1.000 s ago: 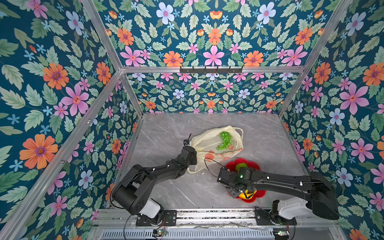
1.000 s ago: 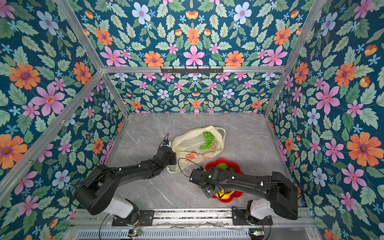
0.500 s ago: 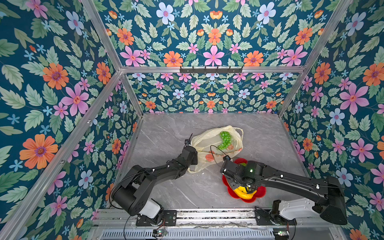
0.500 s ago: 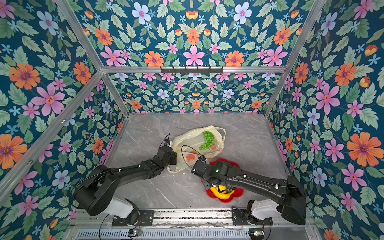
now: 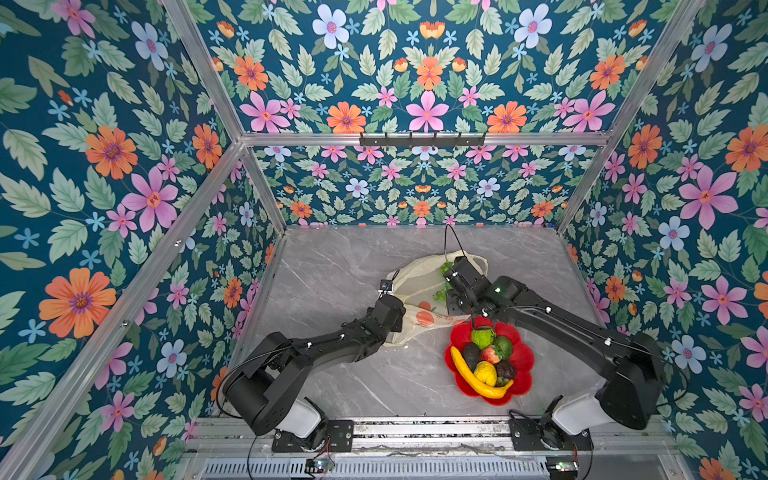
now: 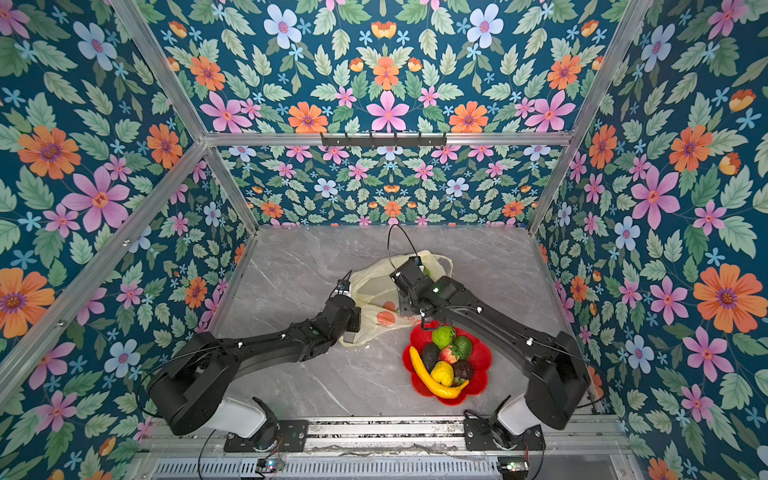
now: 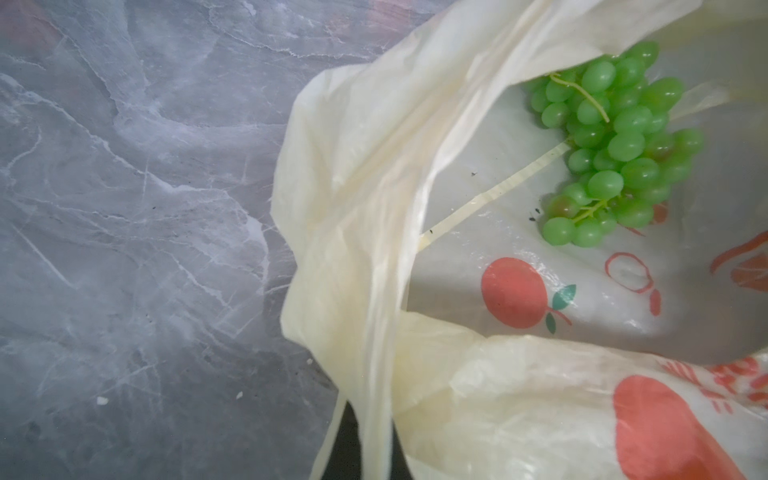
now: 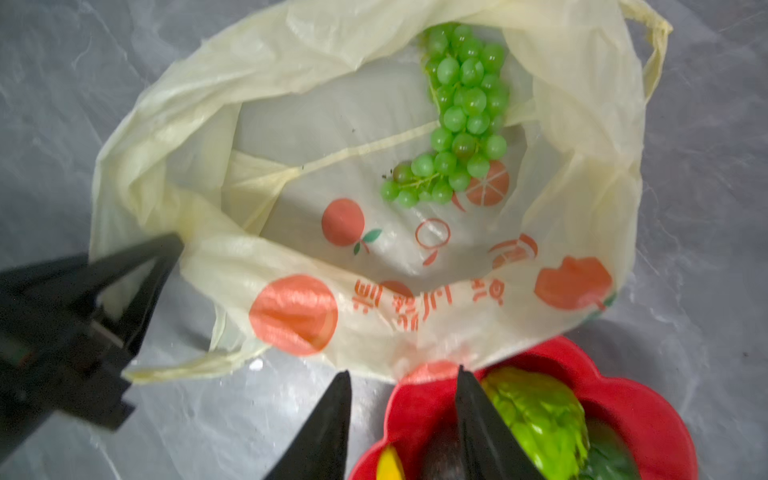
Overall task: Take the fake fruits out of the plastic bag
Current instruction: 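Open the right gripper and move it back over the bag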
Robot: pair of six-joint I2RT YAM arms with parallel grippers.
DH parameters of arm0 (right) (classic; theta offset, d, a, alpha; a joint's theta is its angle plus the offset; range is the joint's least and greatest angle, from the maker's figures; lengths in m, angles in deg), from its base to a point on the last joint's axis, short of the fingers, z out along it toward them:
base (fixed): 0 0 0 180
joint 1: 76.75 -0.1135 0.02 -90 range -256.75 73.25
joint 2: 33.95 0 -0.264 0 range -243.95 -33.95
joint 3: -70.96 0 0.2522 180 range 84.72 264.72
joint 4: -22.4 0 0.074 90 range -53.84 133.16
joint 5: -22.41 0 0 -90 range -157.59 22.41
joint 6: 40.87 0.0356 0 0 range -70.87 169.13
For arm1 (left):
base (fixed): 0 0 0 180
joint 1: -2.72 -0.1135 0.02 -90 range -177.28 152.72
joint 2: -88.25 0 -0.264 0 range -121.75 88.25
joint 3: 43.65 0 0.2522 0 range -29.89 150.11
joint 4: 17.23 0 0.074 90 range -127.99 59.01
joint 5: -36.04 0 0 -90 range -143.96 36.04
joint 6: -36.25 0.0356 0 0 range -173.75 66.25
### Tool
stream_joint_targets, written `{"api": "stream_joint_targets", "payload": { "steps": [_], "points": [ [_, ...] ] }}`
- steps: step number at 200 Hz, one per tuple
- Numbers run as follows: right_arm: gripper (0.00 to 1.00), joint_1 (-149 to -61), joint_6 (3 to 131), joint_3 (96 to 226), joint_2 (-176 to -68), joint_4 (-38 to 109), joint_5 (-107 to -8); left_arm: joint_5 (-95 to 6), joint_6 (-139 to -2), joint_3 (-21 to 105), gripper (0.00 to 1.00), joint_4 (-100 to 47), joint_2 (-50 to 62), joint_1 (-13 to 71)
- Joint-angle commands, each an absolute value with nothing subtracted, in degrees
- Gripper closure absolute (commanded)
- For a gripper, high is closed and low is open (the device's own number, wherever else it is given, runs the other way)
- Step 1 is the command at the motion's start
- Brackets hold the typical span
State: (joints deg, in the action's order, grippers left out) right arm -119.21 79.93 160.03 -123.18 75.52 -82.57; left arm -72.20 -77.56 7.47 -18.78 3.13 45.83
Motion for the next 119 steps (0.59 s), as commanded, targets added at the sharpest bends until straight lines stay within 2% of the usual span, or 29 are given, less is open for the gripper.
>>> {"api": "stream_joint_targets", "payload": {
  "steps": [1,32,55,119],
  "points": [
    [0.60,-118.06,78.14,163.95,-128.21,72.48,-80.66,-73.46,-76.60,7.70,0.96,-18.95,3.74,45.97],
    [0.62,-116.83,75.98,169.80,-138.08,71.53,-82.44,-72.72,-76.52,7.36,0.96,-18.52,4.32,46.00],
    [0.67,-114.07,74.40,173.98,-144.03,71.68,-79.47,-72.25,-76.26,7.33,0.96,-18.52,4.50,46.11],
    [0.71,-112.12,67.89,187.02,-157.10,75.74,-84.24,-71.37,-75.77,7.17,0.95,-17.95,4.68,46.30]
  ]
}}
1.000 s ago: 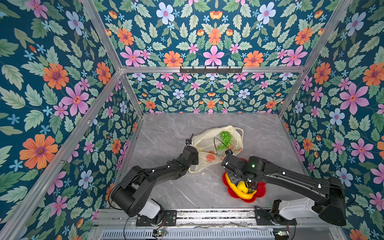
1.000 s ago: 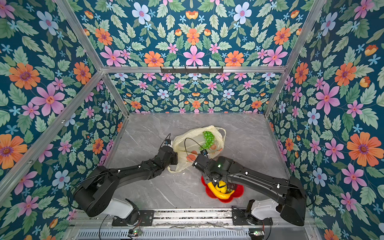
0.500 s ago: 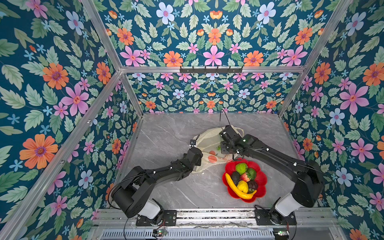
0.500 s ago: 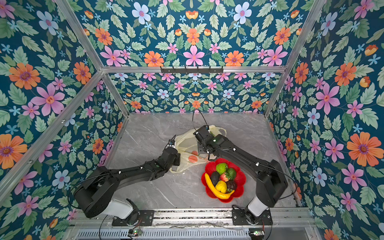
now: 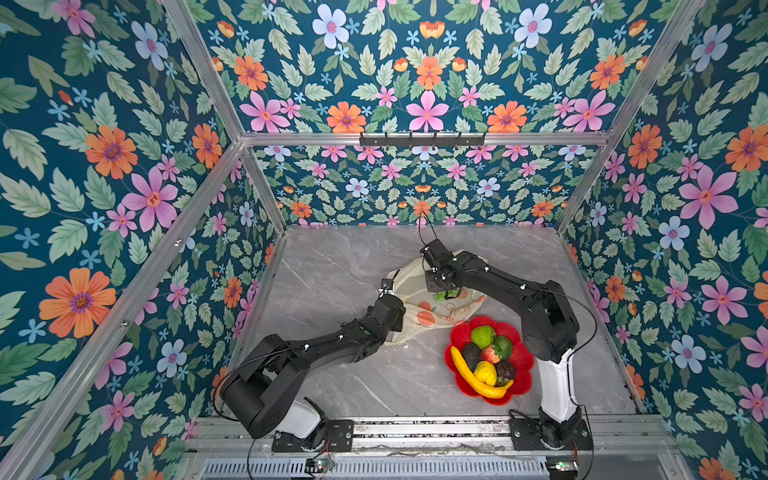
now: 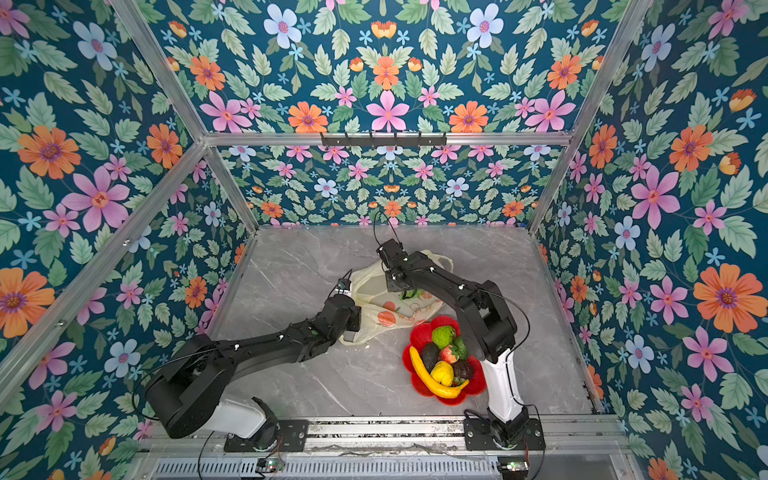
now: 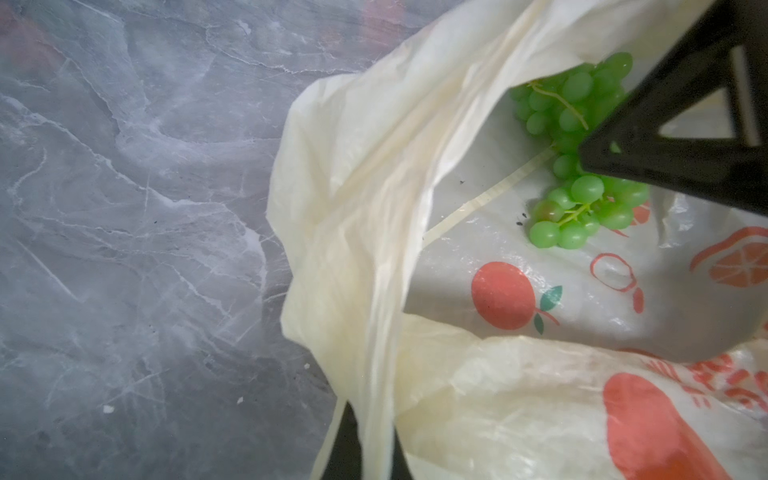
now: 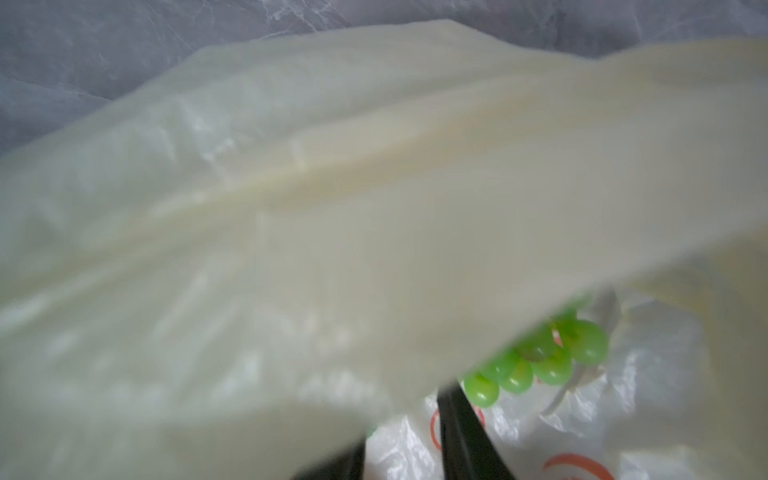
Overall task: Take the fake fruits out of the plastic bag
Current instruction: 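Open the right gripper and move it back over the bag, then reach the right gripper into the bag toward the green grapes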
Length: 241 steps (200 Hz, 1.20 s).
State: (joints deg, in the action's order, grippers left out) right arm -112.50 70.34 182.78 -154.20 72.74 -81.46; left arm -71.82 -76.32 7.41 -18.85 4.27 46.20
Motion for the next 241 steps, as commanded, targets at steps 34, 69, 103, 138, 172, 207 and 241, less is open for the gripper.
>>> {"api": "stream_joint_targets", "payload": {
  "steps": [34,69,103,138,172,207,241],
  "points": [
    [0.73,-112.07,66.68,192.22,-161.27,77.84,-89.48,-70.94,-75.48,6.94,0.95,-17.24,4.58,46.52],
    [0.73,-112.02,64.74,193.17,-161.86,76.43,-93.28,-70.95,-75.42,7.06,0.95,-17.19,4.31,46.66],
    [0.74,-112.00,62.73,195.46,-163.99,76.77,-95.70,-70.85,-75.40,6.96,0.95,-16.93,4.32,46.72],
    [0.75,-111.91,61.97,197.57,-165.58,77.23,-96.06,-70.92,-75.36,6.85,0.95,-16.75,4.51,46.75],
    [0.76,-111.90,61.70,198.78,-166.47,77.82,-96.68,-71.08,-75.41,6.81,0.95,-16.75,4.54,46.77],
    [0.78,-111.91,60.93,199.46,-167.29,77.74,-96.83,-71.01,-75.43,6.85,0.95,-16.66,4.51,46.82],
    [0.79,-111.91,60.39,200.66,-168.66,78.29,-97.68,-70.97,-75.38,7.07,0.94,-16.93,4.23,46.90]
  ]
}}
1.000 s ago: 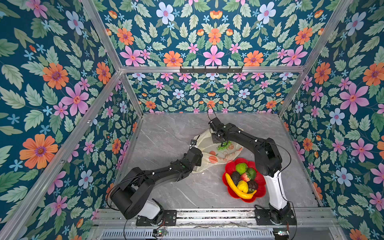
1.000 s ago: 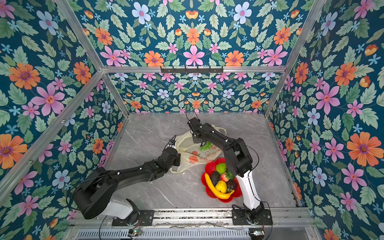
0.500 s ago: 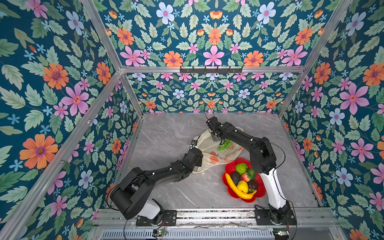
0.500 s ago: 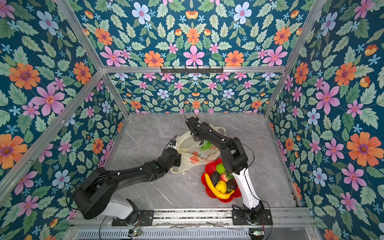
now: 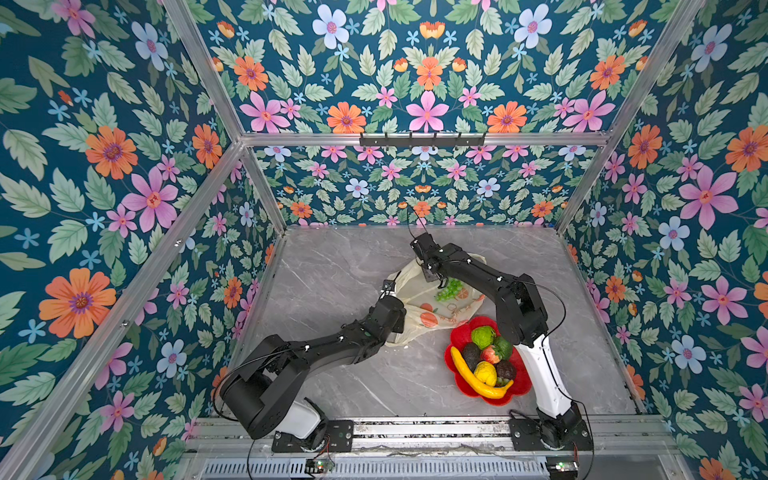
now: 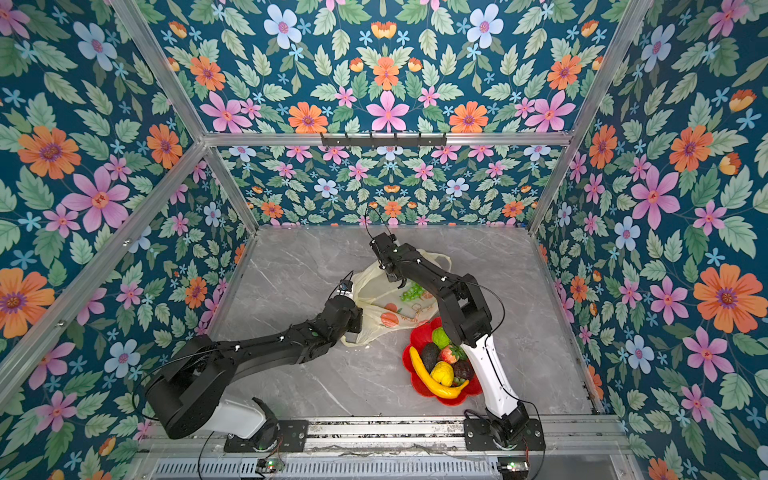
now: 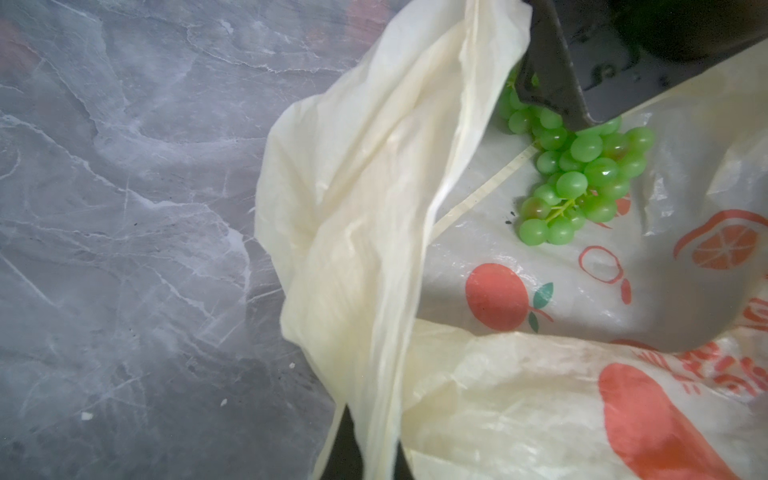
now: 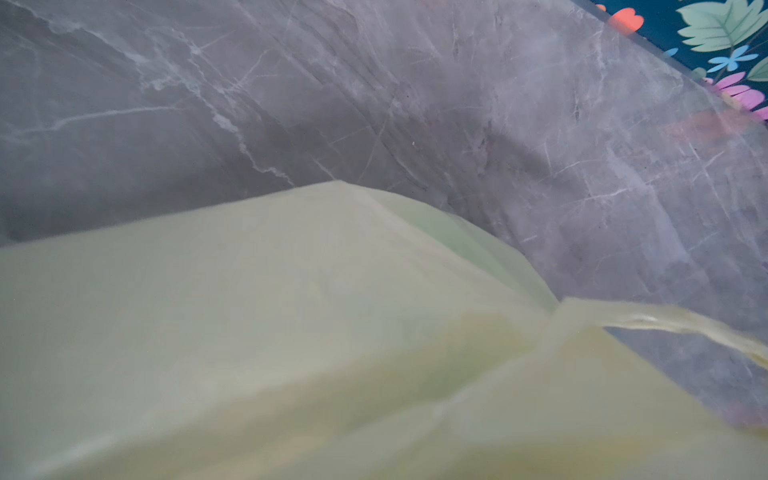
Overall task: Take the fake fruits out of the plastic bag
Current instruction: 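Reach the right gripper into the bag toward the green grapes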
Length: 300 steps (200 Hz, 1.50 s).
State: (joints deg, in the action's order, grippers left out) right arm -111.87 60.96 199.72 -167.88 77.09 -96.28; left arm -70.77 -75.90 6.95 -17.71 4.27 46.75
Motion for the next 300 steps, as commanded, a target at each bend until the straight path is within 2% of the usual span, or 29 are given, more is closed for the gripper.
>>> {"api": "stream_joint_targets", "payload": {
  "steps": [1,66,128,218,259,300],
  "points": [
    [0.79,-111.91,60.38,200.74,-168.67,78.32,-97.71,-70.94,-75.42,7.09,0.94,-16.93,4.23,46.91],
    [0.79,-111.90,59.25,201.73,-170.14,78.34,-99.37,-71.10,-75.55,6.69,0.94,-16.66,4.62,46.87],
    [0.80,-111.84,56.66,201.45,-171.33,77.48,-105.13,-71.49,-75.63,6.38,0.94,-16.36,5.11,46.92],
    [0.91,-111.96,55.07,200.76,-172.03,75.81,-108.50,-71.80,-75.64,6.28,0.94,-16.23,4.94,46.85],
    [0.96,-112.25,55.37,199.07,-169.91,74.84,-107.55,-71.95,-75.77,6.45,0.94,-16.31,4.65,46.92],
    [0.98,-113.31,55.15,194.11,-164.66,73.63,-99.76,-73.41,-76.32,6.87,0.95,-17.41,4.21,46.88]
  ]
}}
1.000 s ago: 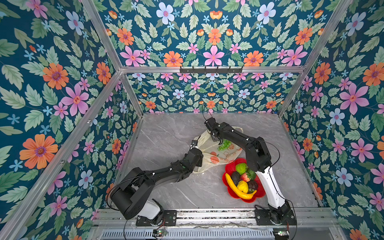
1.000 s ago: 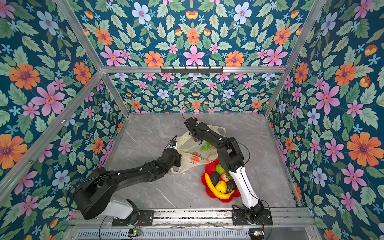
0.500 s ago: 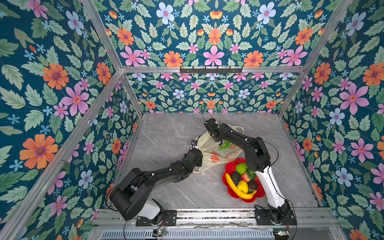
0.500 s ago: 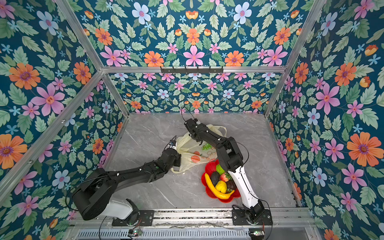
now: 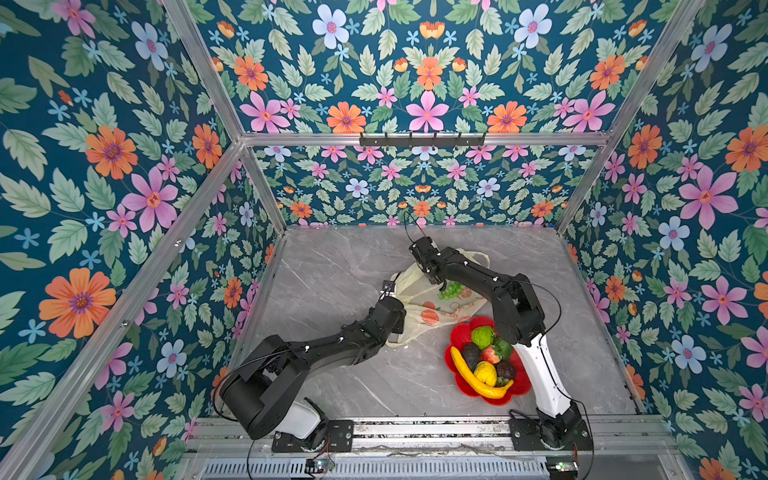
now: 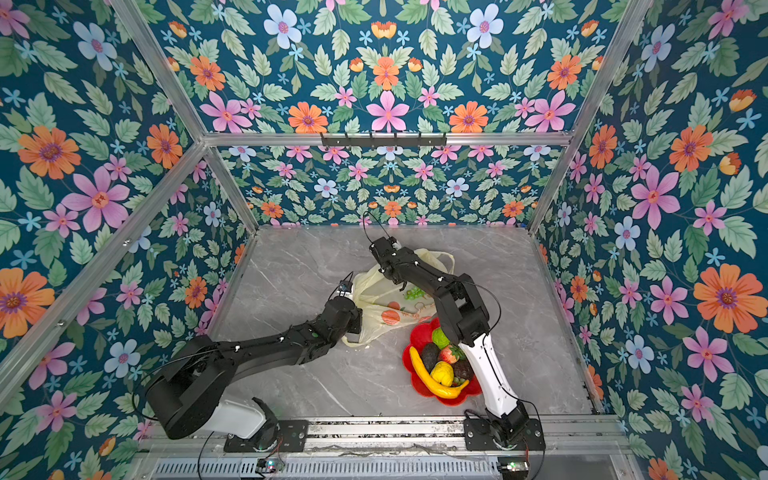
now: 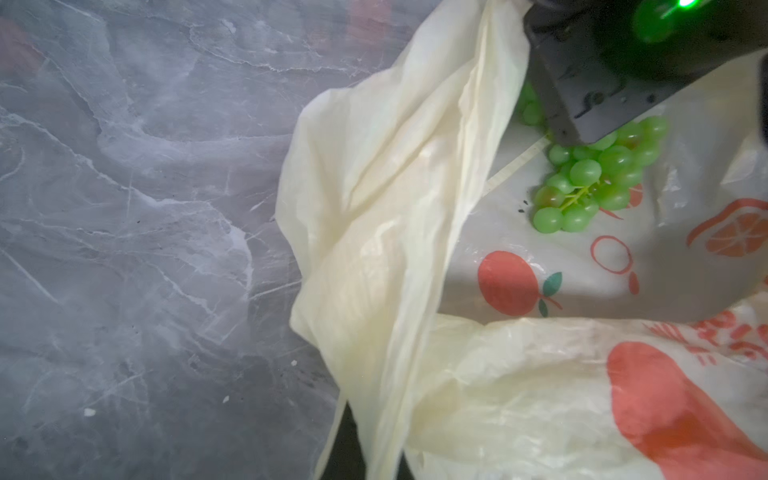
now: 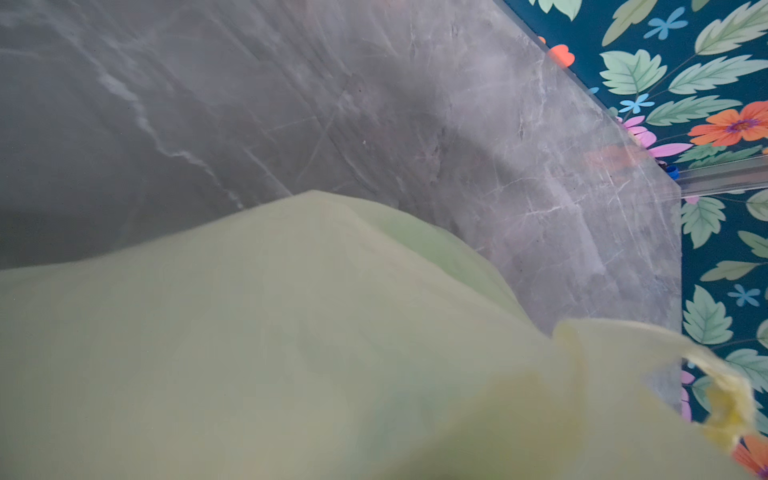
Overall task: Take the fake fruits out of the plastic bag
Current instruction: 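Reach the right gripper into the bag toward the green grapes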
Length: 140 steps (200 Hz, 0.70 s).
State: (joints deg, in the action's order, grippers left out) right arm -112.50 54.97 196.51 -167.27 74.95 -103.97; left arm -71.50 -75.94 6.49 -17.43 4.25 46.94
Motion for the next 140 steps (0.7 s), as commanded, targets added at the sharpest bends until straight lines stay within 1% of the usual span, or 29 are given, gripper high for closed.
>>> {"api": "stream_joint_targets", "payload": {
  "steps": [1,24,85,140],
  "points": [
    [0.98,-113.36,55.17,193.99,-164.52,73.57,-99.67,-73.48,-76.33,6.86,0.95,-17.48,4.22,46.86],
    [1.00,-114.18,55.62,191.28,-161.58,73.19,-97.57,-74.90,-76.99,6.62,0.95,-17.81,4.89,46.86],
    [1.00,-116.05,57.38,185.86,-153.96,71.96,-91.51,-75.84,-77.49,6.09,0.94,-17.63,5.77,46.92],
    [1.00,-117.96,58.69,179.42,-146.93,70.52,-90.18,-76.53,-77.74,5.80,0.94,-17.81,6.61,46.84]
  ]
}}
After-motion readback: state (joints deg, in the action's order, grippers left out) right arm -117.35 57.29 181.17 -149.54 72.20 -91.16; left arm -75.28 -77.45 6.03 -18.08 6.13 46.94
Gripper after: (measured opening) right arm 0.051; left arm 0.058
